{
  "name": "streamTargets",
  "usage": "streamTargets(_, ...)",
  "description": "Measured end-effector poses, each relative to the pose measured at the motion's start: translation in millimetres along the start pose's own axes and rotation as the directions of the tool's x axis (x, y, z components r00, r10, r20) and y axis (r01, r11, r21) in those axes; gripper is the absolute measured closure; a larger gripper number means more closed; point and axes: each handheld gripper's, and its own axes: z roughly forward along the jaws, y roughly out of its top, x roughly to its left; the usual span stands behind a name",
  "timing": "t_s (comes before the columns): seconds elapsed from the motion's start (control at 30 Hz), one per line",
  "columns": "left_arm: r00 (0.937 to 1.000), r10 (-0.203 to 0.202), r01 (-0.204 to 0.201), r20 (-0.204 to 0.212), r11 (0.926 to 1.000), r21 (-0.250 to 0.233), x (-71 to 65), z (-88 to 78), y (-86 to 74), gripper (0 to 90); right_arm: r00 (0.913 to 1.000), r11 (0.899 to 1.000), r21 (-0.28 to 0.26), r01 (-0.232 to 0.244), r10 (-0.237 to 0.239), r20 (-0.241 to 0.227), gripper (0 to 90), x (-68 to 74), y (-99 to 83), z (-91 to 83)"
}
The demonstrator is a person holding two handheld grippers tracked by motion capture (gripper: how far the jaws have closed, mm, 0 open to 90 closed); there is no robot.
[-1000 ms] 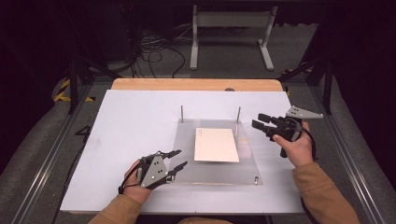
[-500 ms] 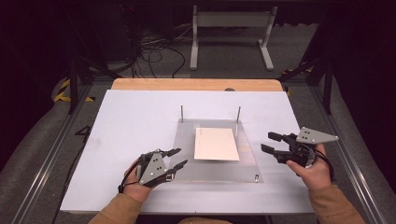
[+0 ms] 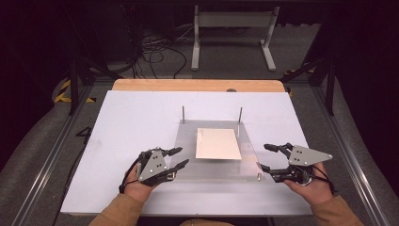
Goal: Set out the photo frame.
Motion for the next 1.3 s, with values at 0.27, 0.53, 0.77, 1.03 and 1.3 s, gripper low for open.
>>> streamTargets(0.27, 1.0000, 0.001, -0.001, 0.002, 1.0000, -0.002, 1.5, 0.0, 1.1, 54.0, 0.9970, 0.997, -0.030, 0.076, -0.076, -0.011, 28.6, 12.8, 8.8, 15.8)
streamTargets(0.53, 1.0000, -0.001, 0.001, 0.006, 1.0000, -0.002, 2.4, -0.3, 1.4, 54.0, 0.9943, 0.993, -0.062, 0.103, -0.104, -0.021, 35.0, 17.9, 13.6, 30.4)
streamTargets(0.77, 1.0000, -0.007, 0.007, 0.005, 0.9999, -0.007, 3.2, -0.3, 1.9, 54.1, 0.9927, 0.990, -0.077, 0.116, -0.118, -0.026, 58.4, 20.5, 16.4, 33.5)
streamTargets(1.03, 0.9999, -0.013, 0.013, 0.006, 0.9998, -0.014, 5.2, -0.6, 3.5, 54.6, 0.9923, 0.988, -0.093, 0.120, -0.122, -0.019, 60.7, 18.7, 18.7, 32.3)
streamTargets(1.3, 0.9987, 0.047, -0.048, -0.018, 0.9986, -0.024, 6.4, -2.3, 7.6, 59.0, 0.9875, 0.985, -0.067, 0.157, -0.157, -0.003, 63.4, 17.5, 26.4, 31.4)
